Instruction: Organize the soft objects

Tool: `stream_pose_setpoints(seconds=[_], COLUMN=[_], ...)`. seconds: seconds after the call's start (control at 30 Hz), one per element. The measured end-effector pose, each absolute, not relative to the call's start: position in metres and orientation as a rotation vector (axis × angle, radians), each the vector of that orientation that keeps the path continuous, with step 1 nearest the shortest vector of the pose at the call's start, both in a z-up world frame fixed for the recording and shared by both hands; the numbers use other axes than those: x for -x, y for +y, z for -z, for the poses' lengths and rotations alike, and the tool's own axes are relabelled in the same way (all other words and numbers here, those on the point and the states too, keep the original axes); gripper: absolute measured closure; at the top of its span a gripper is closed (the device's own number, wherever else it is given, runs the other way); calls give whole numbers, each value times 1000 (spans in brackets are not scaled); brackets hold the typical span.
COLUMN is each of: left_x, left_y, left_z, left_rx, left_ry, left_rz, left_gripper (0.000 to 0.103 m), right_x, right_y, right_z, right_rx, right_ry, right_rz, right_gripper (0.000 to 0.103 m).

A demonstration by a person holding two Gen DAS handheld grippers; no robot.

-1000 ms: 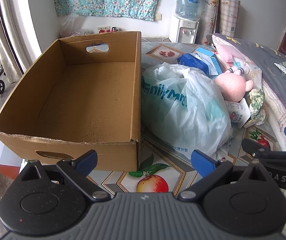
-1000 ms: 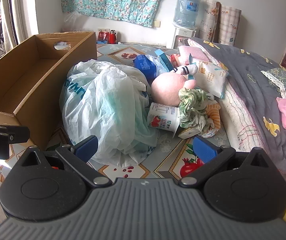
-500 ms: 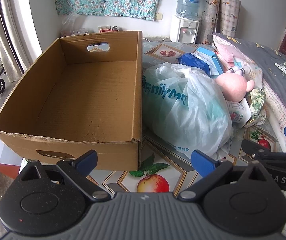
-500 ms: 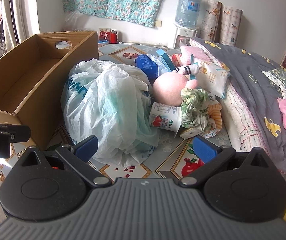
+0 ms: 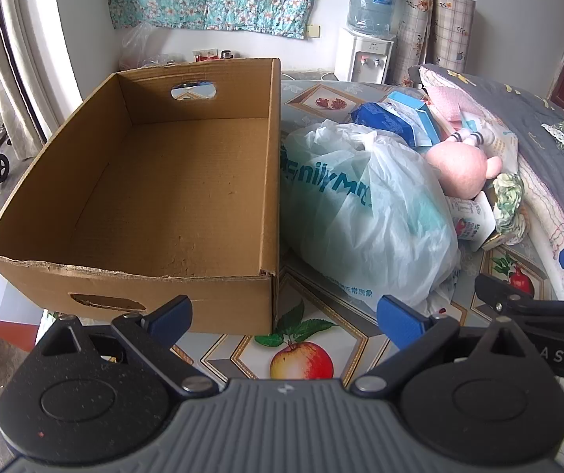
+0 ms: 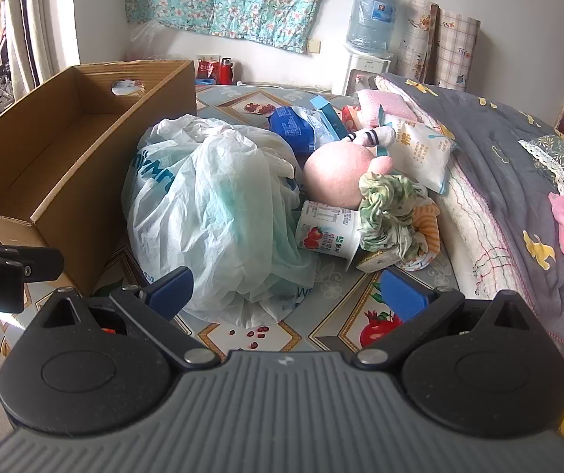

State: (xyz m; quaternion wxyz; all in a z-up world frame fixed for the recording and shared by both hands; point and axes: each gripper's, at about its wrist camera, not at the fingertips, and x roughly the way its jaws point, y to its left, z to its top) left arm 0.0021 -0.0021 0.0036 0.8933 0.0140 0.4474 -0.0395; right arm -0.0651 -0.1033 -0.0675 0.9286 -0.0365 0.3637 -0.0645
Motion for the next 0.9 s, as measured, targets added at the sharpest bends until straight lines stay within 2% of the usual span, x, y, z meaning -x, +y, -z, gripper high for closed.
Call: stream_pose_setpoints(seconds=[0.9], left_x=[2], left_y=[-14], left_z=[-1], left_rx=[-63], left_ry=[914], left_rz=[96], left_gripper=[2], right_x=[76], right_y=[-123], right_z=[73], right_rx=[28], right_ry=[733], right_rz=[145], right_gripper=[1])
